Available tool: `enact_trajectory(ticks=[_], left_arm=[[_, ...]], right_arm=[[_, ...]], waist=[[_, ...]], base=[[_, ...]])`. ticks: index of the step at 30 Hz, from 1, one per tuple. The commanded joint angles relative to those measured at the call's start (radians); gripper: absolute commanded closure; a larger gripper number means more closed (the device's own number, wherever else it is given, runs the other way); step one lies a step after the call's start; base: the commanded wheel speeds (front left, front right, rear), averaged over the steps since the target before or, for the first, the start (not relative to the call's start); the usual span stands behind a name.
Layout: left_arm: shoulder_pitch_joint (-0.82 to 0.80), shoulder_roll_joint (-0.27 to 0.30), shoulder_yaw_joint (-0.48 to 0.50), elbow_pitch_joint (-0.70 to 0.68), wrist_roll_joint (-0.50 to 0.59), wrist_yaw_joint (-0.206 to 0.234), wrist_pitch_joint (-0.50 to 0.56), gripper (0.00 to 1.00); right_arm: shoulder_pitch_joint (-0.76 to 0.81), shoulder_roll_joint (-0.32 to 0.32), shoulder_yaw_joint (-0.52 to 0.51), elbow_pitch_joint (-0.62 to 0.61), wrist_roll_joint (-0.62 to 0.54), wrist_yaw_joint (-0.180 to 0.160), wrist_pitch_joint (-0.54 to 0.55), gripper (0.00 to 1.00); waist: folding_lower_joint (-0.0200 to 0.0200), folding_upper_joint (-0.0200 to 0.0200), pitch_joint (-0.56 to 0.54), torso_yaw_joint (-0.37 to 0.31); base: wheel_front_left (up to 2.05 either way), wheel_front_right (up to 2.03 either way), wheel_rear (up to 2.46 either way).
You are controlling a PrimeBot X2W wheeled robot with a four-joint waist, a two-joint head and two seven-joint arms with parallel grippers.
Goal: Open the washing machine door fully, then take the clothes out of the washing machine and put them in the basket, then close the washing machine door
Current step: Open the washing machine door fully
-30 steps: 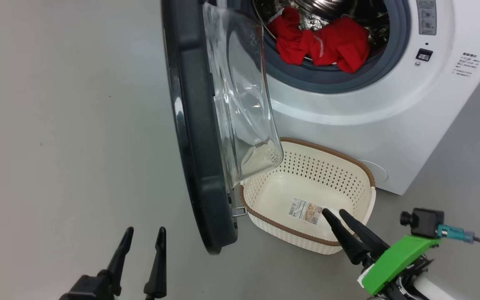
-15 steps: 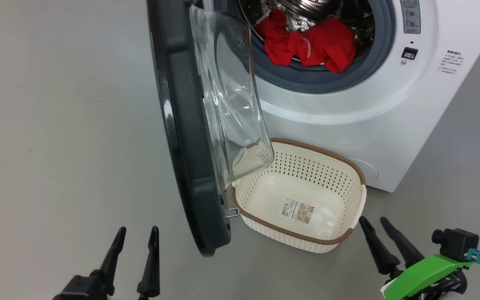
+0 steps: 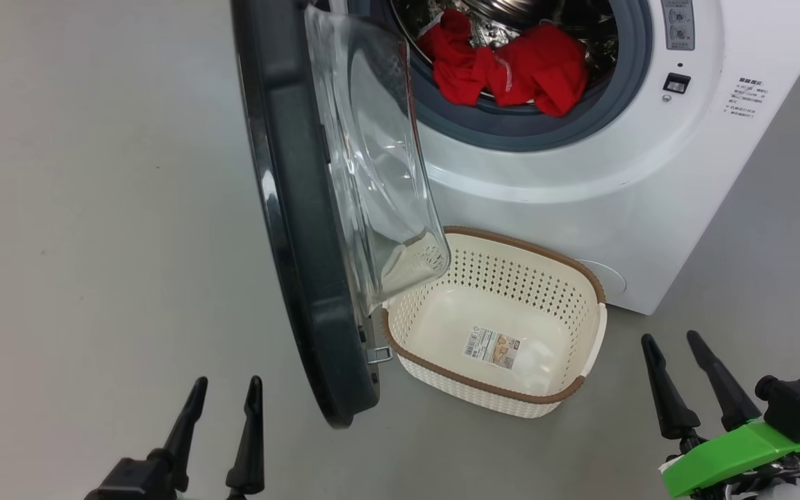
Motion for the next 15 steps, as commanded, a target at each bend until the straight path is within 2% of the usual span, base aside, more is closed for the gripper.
enact_trajectory(ticks=[1, 7, 15], left_arm=[[-0.021, 0.011, 0.035, -0.021, 0.006, 0.0, -0.008, 0.0], [-0.021, 0.011, 0.035, -0.026, 0.007, 0.003, -0.008, 0.0], [-0.028, 0.011, 0.029, -0.027, 0.003, 0.006, -0.008, 0.0]], right_arm=[[0.002, -0.004, 0.005, -0.033, -0.026, 0.007, -0.012, 0.0], [0.027, 0.023, -0.031, -0.086, -0.144, 0.007, -0.012, 0.0], [0.04, 0.044, -0.046, -0.093, -0.199, 0.007, -0.012, 0.0]], waist=[[0.0, 0.0, 0.0, 0.0], [0.0, 0.0, 0.001, -0.001], [0.0, 0.0, 0.009, 0.0]], base=[[0.0, 0.0, 0.0], [0.0, 0.0, 0.0], [0.0, 0.0, 0.0]])
